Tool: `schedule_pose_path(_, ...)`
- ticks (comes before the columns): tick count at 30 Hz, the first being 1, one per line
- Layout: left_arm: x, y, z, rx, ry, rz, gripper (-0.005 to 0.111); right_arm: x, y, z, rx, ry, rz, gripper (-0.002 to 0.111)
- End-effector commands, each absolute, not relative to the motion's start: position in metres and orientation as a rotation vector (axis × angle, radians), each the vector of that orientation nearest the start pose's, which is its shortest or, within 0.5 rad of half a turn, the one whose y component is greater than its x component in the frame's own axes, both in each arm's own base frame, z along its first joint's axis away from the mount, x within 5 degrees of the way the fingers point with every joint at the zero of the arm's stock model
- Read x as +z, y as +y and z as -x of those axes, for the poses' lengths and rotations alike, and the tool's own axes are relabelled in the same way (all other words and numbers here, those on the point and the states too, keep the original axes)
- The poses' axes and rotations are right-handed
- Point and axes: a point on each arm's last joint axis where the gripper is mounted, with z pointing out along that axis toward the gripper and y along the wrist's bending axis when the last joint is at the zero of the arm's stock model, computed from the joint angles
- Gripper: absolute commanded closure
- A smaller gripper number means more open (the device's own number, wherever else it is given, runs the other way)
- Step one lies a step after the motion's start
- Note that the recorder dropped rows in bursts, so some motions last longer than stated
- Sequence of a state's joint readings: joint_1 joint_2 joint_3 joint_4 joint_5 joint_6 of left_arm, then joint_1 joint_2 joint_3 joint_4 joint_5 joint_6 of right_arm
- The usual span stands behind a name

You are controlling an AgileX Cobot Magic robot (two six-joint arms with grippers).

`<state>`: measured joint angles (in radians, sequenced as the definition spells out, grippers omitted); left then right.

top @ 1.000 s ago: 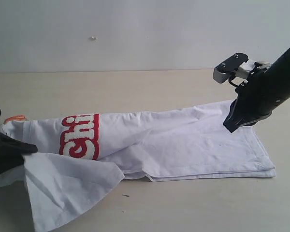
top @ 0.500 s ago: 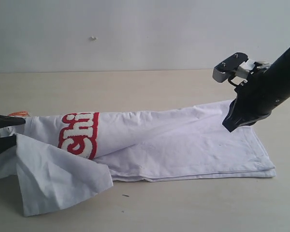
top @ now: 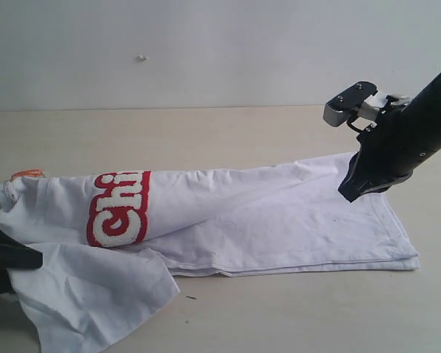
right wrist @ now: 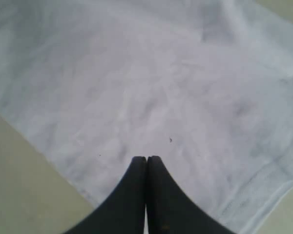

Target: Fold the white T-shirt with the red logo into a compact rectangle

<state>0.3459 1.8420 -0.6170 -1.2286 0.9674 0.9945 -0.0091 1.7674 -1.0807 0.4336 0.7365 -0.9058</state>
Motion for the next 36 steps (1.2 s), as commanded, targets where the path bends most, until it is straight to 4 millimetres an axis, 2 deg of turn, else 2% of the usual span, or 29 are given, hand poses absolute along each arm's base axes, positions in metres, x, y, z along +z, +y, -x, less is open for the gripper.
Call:
schedule_pose_path(1,0.107,0.015,-0.242,-1.281,2.746,0.472,0.065,0.19,0.022,-0.337,0.27,2.634,0.829,0.108)
schedule_pose_path(7,0.111,0.009,-0.237,-1.398,2.756,0.452,0.065,0.19,0.023,-0.337,0.271,2.634,0.827,0.108)
schedule_pose_path(13,0.107,0.006,-0.229,-1.435,2.769,0.487,0.067,0.191,0.024,-0.338,0.295,2.631,0.801,0.108)
schedule_pose_path(15,0.105,0.005,-0.228,-1.449,2.769,0.505,0.077,0.191,0.024,-0.338,0.295,2.631,0.801,0.108)
schedule_pose_path(18,0.104,0.003,-0.226,-1.505,2.763,0.514,0.106,0.191,0.024,-0.338,0.295,2.631,0.801,0.108)
schedule_pose_path(22,0.111,-0.001,-0.225,-1.636,2.718,0.494,0.107,0.191,0.024,-0.338,0.296,2.63,0.803,0.108)
schedule_pose_path(23,0.114,-0.003,-0.225,-1.69,2.692,0.493,0.107,0.191,0.024,-0.338,0.294,2.628,0.802,0.108)
schedule_pose_path(30,0.124,-0.002,-0.242,-1.714,2.458,0.671,0.107,0.191,0.024,-0.338,0.297,2.626,0.798,0.108)
schedule_pose_path(35,0.134,0.008,-0.268,-1.731,2.101,0.959,0.107,0.191,0.024,-0.338,0.297,2.626,0.798,0.108)
schedule_pose_path(36,0.134,0.008,-0.268,-1.728,2.102,0.951,0.107,0.191,0.024,-0.338,0.297,2.626,0.798,0.108)
